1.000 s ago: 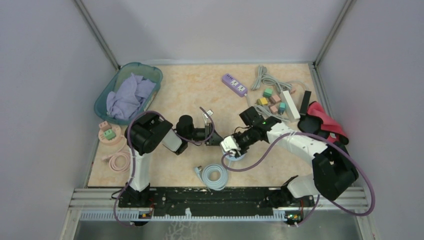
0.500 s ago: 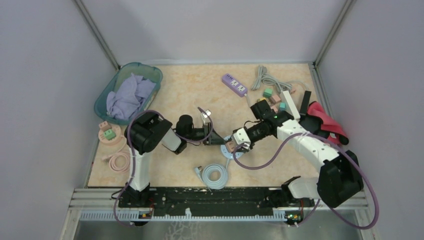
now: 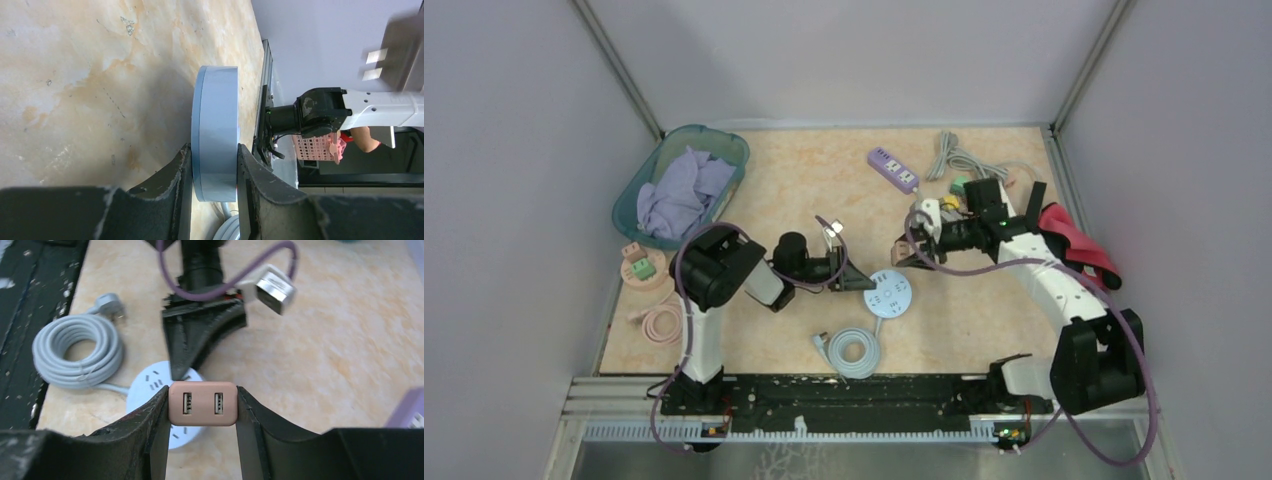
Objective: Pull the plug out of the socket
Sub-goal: Remove the plug from the socket, then place the plug at the center of the board.
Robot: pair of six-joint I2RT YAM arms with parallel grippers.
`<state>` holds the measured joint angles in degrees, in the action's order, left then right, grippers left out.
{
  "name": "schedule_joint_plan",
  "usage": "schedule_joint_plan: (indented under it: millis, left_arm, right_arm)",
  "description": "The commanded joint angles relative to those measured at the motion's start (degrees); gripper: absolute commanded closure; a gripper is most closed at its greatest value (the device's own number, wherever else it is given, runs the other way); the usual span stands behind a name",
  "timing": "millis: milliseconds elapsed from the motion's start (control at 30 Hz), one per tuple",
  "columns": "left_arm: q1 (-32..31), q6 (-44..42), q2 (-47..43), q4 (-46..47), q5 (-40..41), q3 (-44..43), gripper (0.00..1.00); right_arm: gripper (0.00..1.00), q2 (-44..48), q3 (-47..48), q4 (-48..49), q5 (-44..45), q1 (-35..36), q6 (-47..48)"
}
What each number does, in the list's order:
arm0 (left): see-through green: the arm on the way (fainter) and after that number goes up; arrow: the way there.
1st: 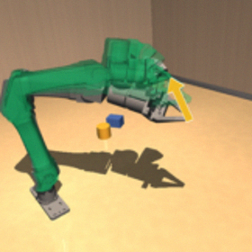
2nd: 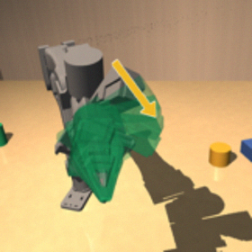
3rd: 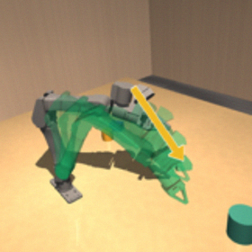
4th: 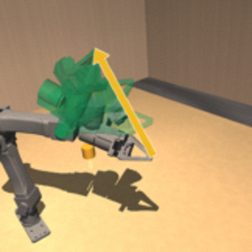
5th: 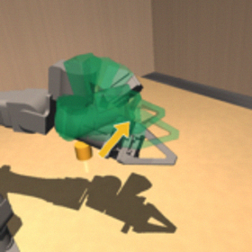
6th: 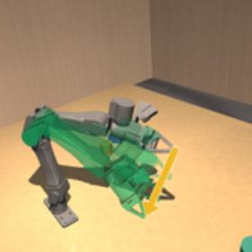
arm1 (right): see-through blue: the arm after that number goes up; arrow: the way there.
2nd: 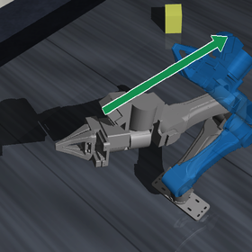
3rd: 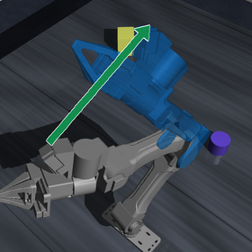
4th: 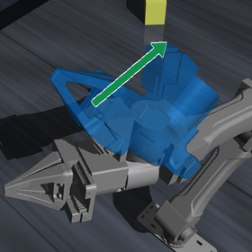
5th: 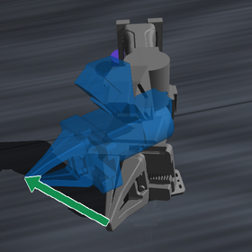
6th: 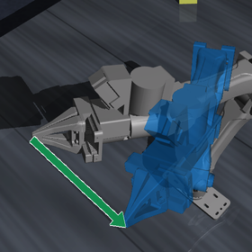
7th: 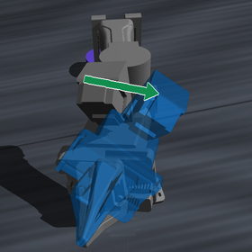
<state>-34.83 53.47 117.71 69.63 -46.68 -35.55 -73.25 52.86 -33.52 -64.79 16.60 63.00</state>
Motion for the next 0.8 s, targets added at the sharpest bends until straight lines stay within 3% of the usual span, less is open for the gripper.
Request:
schedule_joint_plan:
  millis: [0,333,600,767]
  left_arm:
    - [0.4,-3.0,-2.8,5.5,1.8,1.6,1.0]
    - [0.4,-5.6,-6.6,6.7,4.3,4.6,1.0]
    - [0.4,-5.6,-6.5,9.1,4.9,5.9,1.0]
    - [0.5,-6.1,-6.7,9.0,5.0,6.2,1.0]
  right_arm:
    - [1.0,2.7,-1.3,22.5,0.1,-6.2,-29.3]
    - [0.98,2.7,-9.2,48.1,24.4,-16.2,-58.0]
    - [0.9,0.3,-10.9,53.6,49.9,-16.8,-67.3]
    - [0.86,-2.7,-9.8,53.3,58.7,-16.8,-69.8]
